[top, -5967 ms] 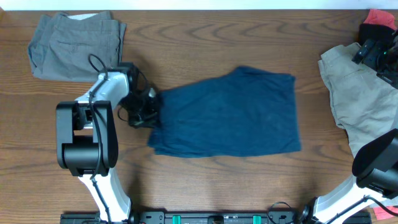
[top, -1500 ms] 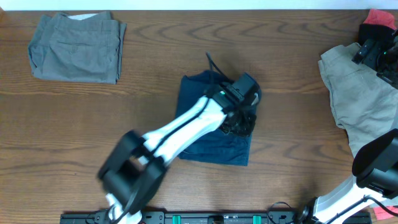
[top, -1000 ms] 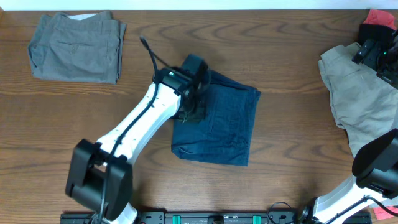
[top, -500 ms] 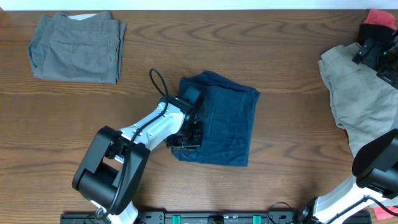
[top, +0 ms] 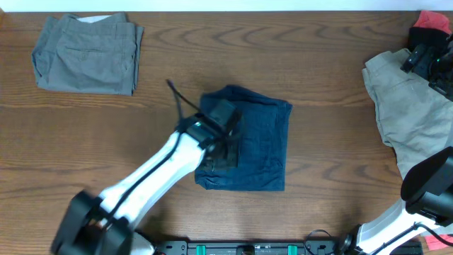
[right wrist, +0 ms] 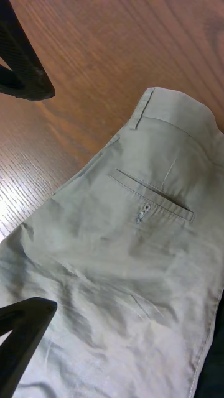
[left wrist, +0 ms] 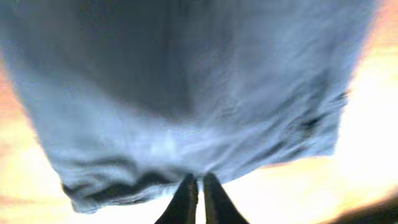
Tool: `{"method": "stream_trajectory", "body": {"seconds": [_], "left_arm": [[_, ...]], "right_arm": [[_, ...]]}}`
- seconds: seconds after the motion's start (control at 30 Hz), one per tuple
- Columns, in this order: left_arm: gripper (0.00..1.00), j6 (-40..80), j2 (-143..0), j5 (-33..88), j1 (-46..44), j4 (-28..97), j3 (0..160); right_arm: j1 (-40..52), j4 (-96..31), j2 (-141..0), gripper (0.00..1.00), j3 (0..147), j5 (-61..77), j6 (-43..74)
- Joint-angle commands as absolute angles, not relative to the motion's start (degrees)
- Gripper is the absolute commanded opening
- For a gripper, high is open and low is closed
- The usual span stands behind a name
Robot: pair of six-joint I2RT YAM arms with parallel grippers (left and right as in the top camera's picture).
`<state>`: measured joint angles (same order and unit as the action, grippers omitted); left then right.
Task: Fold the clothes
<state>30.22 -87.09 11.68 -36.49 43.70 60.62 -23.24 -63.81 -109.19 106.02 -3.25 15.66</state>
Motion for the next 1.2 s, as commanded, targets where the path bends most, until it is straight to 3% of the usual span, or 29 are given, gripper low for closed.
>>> {"method": "stream_trajectory", "body": {"seconds": [0.0,0.2,0.3,0.77,1.03,1.17], "left_arm": [[0.15,30.72,-83.07,-1.04,-35.86,41.12,62.17],[0.17,24.16,-85.10,-5.78,-34.09,31.81,62.11],[0.27,21.69,-88.58,-5.87,-32.77,27.42,62.11],[0.28,21.43,-106.96,-5.85,-25.17,12.23,62.11],[0.29,19.44,-103.88,-5.85,-24.38,13.89,62.24],[0.36,19.46,-95.15,-5.85,-24.38,16.29,62.28]], "right_arm": [[-23.62,-63.88,-109.08,0.99,106.24,-3.42,14.96],[-23.62,-63.88,-109.08,0.99,106.24,-3.40,14.96],[-23.62,-63.88,-109.08,0.99,106.24,-3.42,14.96],[-23.62,-63.88,-109.08,0.99,106.24,-3.42,14.96],[-23.62,-63.88,-109.08,0.99,106.24,-3.40,14.96],[-23.62,-63.88,-109.08,0.99,106.24,-3.42,14.96]]}}
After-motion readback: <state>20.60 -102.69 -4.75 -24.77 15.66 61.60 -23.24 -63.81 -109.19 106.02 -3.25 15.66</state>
